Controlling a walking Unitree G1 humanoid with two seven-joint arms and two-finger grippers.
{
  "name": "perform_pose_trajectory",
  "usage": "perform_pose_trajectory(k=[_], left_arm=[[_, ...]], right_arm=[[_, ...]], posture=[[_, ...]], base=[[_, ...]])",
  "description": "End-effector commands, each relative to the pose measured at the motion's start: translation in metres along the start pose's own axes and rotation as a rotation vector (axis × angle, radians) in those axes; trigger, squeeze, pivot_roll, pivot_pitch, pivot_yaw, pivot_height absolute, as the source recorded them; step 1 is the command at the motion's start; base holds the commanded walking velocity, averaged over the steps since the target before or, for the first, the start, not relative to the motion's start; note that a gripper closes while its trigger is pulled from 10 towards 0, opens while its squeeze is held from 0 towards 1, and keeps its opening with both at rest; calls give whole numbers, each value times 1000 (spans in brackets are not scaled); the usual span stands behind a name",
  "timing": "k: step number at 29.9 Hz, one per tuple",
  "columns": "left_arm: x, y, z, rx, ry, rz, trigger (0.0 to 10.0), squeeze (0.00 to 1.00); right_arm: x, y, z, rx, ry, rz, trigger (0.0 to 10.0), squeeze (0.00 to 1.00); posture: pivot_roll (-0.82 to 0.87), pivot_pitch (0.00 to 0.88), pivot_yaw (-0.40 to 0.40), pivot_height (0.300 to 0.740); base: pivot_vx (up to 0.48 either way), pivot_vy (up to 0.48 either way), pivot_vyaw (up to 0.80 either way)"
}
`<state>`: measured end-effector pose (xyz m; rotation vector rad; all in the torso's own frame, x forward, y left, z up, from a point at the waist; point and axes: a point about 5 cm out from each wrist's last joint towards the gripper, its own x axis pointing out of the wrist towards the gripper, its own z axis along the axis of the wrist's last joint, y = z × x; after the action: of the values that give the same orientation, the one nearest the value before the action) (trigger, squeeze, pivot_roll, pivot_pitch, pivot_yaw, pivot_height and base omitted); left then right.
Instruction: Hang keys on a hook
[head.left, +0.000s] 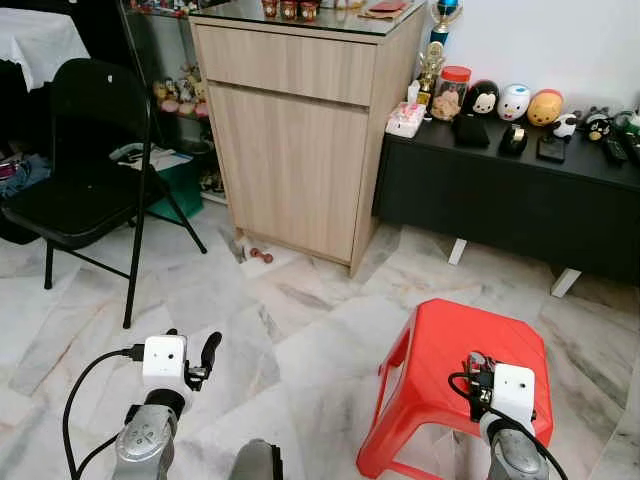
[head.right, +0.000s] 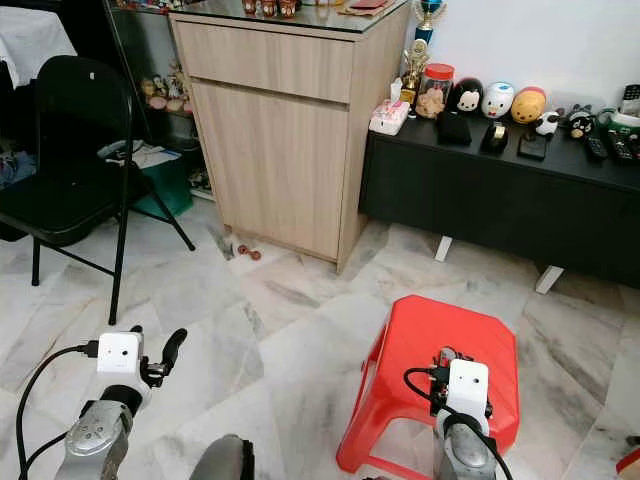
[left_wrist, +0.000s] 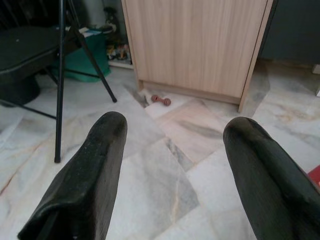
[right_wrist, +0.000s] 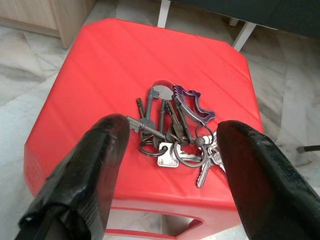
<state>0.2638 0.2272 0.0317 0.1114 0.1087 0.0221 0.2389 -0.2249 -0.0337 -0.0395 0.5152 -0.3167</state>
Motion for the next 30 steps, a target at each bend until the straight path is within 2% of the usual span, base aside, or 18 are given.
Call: perform_pose_trajectory(k=[1, 24, 30], left_arm=[[0, 0, 0, -2, 4, -4, 10000, 0], [-3, 2, 0, -1, 11, -19, 10000, 0], [-6, 4, -5, 3, 40, -16, 10000, 0]], right_arm=[[1, 2, 4, -13, -17, -1, 10000, 0], [0, 11, -2, -43, 25, 43, 10000, 0], [-2, 17, -7, -105, 62, 97, 10000, 0]], posture=[[163, 4, -45, 639], [162, 3, -44, 639], [165, 26, -41, 639]], base=[[300, 0, 0], [323, 0, 0], [0, 0, 0]])
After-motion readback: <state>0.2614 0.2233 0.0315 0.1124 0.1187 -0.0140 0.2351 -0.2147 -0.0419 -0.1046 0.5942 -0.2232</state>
